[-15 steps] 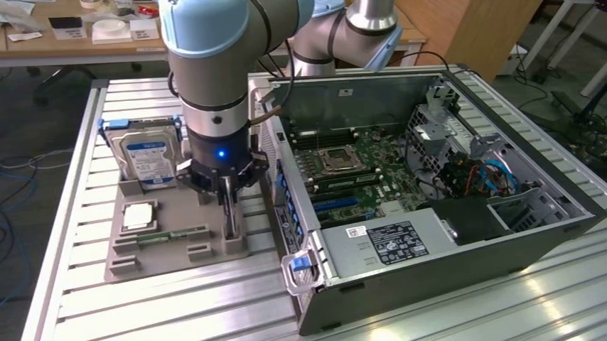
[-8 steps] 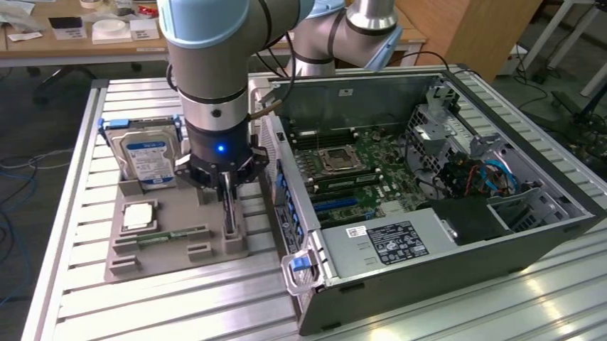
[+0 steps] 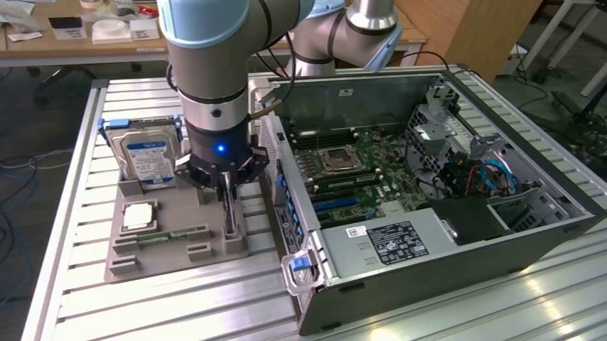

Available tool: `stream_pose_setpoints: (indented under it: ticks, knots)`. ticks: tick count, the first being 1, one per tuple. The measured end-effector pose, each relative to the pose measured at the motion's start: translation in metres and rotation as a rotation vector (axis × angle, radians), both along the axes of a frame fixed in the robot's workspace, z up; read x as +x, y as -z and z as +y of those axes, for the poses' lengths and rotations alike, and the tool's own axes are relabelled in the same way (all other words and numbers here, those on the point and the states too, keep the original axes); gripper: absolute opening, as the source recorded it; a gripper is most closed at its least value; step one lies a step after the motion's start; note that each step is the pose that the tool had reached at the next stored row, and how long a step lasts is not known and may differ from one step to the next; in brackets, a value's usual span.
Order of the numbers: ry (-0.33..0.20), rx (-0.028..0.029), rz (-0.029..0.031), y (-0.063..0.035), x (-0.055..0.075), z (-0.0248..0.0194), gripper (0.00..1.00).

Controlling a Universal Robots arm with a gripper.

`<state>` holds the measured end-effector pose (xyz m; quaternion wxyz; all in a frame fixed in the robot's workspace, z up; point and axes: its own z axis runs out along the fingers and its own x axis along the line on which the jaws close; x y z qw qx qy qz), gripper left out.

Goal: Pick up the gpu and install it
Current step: 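Pick up the gpu and move the gpu toward the slot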

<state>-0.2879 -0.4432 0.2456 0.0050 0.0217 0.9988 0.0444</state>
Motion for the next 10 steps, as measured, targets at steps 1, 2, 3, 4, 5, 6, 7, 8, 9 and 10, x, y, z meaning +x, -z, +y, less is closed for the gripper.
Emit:
stream_pose_setpoints:
  ticks: [1, 2, 3, 4, 5, 6, 7, 8, 9, 10]
  knots:
    - [0.000, -0.0002, 0.0002, -0.0006, 0.000, 0.0000, 0.27]
    - [0.000, -0.0002, 0.0003, -0.0017, 0.000, 0.0000, 0.27]
    - [-0.001, 0.0004, 0.0000, -0.0032, 0.000, 0.0000, 0.27]
    - [-0.001, 0.0007, -0.0001, -0.0051, 0.000, 0.0000, 0.27]
    - [-0.002, 0.0007, 0.0000, -0.0068, 0.000, 0.0000, 0.27]
    - [-0.003, 0.0007, -0.0001, -0.0088, 0.000, 0.0000, 0.27]
    - [-0.004, 0.0011, 0.0000, -0.0113, 0.000, 0.0000, 0.27]
    - [-0.004, 0.0017, -0.0001, -0.0141, 0.000, 0.0000, 0.27]
    - [-0.005, 0.0018, -0.0002, -0.0164, 0.000, 0.0000, 0.27]
    - [-0.007, 0.0018, -0.0001, -0.0189, 0.000, 0.0000, 0.27]
